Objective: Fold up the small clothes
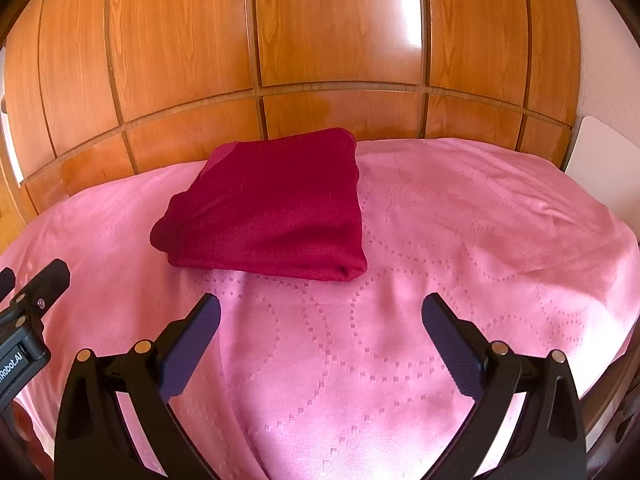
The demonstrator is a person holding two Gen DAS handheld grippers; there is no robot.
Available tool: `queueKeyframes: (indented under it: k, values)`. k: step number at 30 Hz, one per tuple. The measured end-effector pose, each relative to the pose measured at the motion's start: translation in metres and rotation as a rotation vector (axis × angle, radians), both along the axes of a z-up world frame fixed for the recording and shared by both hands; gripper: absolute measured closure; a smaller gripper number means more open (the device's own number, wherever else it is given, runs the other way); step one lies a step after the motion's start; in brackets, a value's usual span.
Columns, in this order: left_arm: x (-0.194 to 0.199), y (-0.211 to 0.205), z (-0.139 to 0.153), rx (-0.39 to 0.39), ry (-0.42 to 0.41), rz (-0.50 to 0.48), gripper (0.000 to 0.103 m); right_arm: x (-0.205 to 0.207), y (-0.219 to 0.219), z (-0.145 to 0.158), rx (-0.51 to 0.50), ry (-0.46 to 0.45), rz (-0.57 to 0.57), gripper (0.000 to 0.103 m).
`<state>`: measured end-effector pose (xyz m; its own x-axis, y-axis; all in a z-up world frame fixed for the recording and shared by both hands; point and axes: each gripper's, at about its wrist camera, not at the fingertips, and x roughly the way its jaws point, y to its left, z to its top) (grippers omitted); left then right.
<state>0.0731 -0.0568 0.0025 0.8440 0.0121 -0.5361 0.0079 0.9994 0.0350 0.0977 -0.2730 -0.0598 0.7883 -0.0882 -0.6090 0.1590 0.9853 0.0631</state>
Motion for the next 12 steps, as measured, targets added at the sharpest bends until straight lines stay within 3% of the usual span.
queueKeyframes:
  k: [12]
  values:
    - [0.013,0.004,-0.013,-0.014,0.067,0.019,0.004,0.010,-0.028,0.005,0.029,0.000,-0.046,0.002]
